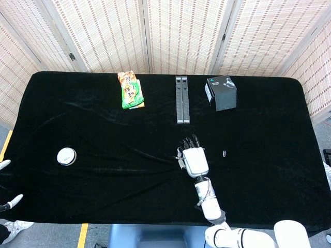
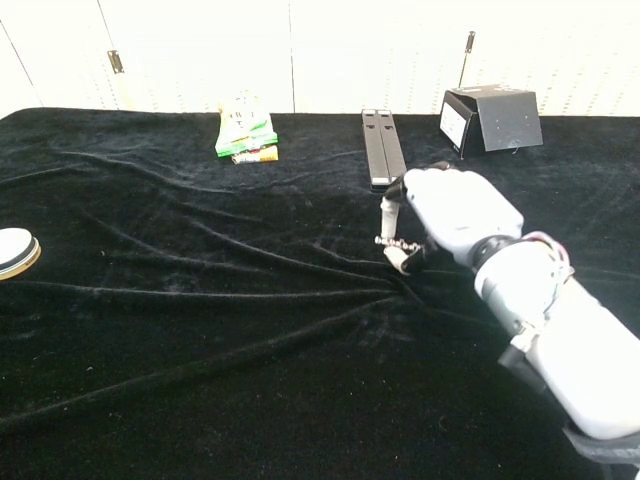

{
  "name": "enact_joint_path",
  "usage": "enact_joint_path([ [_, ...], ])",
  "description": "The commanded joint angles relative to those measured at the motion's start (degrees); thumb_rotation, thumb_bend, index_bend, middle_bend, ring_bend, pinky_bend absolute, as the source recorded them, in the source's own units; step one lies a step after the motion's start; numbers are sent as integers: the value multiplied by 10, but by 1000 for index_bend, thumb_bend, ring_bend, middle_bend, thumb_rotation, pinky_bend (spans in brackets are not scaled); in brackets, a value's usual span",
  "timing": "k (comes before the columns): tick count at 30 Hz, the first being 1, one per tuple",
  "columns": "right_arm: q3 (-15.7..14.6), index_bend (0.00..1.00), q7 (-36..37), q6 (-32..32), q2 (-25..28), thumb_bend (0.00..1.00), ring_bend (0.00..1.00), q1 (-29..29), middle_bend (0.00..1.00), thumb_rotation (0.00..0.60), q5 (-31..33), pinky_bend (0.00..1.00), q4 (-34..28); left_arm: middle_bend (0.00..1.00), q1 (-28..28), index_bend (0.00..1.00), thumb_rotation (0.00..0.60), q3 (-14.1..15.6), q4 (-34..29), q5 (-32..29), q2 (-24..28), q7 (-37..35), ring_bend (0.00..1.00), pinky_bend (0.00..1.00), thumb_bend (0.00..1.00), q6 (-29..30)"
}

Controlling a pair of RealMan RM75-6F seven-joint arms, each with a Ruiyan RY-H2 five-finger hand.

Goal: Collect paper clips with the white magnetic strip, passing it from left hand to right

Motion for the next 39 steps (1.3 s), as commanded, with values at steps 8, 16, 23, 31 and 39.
enact_joint_path([
  [8,-8,901,-7,26,61,470,171,-25,277,600,-9,63,-48,205,1,137,600,-2,-7,-4,-1,13,101,0,243,-2],
  [16,-15,901,5,20,109,470,171,-48,278,600,13,63,-32,205,0,137,600,-4,-18,-6,-2,33,101,0,243,-9],
  [23,-16,905,41,1,123,470,169,-60,281,600,33,63,10,205,-4,136,600,-6,-29,-13,-1,52,102,0,243,-24],
  [31,-11,906,91,-23,109,470,170,-51,281,600,31,63,65,205,-9,136,600,-9,-38,-22,0,64,102,0,243,-39],
  [39,-10,906,108,-38,85,471,171,-39,282,600,29,63,106,205,-12,136,600,-11,-39,-26,1,62,102,0,243,-48],
])
